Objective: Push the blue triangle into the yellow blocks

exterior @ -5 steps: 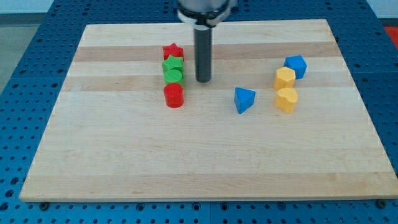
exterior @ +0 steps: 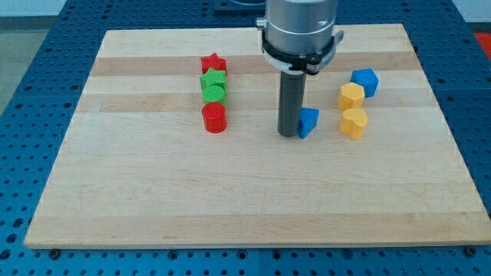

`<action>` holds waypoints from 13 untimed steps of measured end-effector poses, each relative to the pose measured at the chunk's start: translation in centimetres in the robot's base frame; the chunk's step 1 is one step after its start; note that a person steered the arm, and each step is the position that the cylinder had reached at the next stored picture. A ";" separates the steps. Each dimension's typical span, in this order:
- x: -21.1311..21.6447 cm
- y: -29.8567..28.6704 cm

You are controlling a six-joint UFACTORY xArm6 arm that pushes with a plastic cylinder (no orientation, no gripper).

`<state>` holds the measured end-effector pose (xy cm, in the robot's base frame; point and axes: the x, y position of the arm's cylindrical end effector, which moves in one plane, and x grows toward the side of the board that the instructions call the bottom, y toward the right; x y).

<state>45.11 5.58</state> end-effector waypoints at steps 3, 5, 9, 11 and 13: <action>-2.0 6.5; -3.6 1.7; -5.3 8.8; -5.4 7.5; -16.3 7.2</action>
<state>28.84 12.81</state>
